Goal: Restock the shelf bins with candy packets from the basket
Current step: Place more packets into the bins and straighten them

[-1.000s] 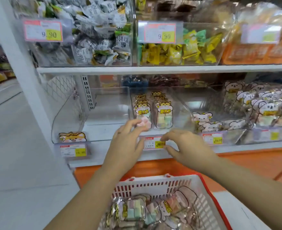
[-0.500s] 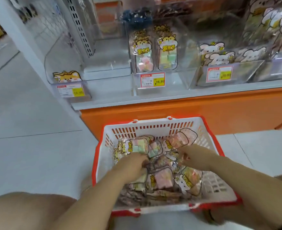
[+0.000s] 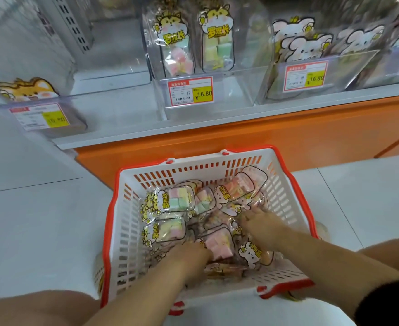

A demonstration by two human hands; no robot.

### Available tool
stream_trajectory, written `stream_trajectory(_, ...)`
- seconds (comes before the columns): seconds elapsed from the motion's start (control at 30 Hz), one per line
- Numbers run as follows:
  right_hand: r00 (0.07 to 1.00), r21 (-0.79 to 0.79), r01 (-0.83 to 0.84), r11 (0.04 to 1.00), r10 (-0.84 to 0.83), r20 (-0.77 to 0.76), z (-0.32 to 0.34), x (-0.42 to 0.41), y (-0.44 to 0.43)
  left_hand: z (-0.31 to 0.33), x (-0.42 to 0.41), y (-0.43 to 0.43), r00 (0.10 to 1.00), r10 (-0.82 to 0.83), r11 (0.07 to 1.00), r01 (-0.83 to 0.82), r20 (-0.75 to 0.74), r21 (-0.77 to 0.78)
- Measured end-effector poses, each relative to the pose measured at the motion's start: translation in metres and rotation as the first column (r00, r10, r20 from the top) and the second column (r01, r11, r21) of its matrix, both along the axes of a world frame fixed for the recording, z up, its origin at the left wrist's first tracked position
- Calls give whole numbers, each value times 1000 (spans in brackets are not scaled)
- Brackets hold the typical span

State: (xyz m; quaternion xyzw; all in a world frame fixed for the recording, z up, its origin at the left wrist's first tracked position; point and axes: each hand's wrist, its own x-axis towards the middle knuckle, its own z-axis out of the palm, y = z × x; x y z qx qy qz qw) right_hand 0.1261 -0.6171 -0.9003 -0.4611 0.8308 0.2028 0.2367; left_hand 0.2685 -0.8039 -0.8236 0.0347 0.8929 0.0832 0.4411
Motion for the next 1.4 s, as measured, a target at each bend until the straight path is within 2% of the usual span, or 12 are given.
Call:
stream_trajectory(0.1,999,-19,22,1000,-22,49,4,-13,-2,-4,-4,-2,1000,10,1000,-10,29,-9)
stream_trajectory(0.17,953,-101,203,974,-173,247,20,-27,-3,-6,-6,-5,994,70,997,-72,86,21)
stream_trajectory(0.27,805,-270,517,812,-355,475,47,-48,-7,1,-14,-11,922,354,900,-381,155,213)
stream_trajectory(0.33,698,-334,668,665,-404,591,66,-49,-14,5,-20,-16,806,548,717,-590,223,371)
stream_trajectory(0.43,533,-320,811,491,-391,750,85,-33,-36,10,-28,-18,531,776,275,-770,340,576)
stream_trajectory(0.5,454,-292,861,415,-372,810,87,-24,-51,8,-32,-21,276,861,-64,-776,428,628)
stream_trajectory(0.57,370,-251,909,331,-367,854,83,-25,-60,5,-34,-29,111,888,-226,-741,447,632)
stream_trajectory(0.63,506,-345,848,402,-418,754,71,-36,-59,1,-33,-38,85,905,-223,-741,417,633)
stream_trajectory(0.73,875,-392,482,784,-404,267,50,-50,-46,-2,-26,-45,53,956,-143,-777,290,613)
stream_trajectory(0.8,948,-306,319,897,-299,111,36,-54,-43,-8,-21,-48,34,969,-128,-777,245,617)
stream_trajectory(1.13,995,-57,8,998,-13,-96,18,-70,-66,-38,-14,-56,-61,967,-191,-815,247,547)
stream_trajectory(1.4,999,197,35,980,-39,16,20,-84,-104,-35,-22,-59,-13,960,-159,-850,281,503)
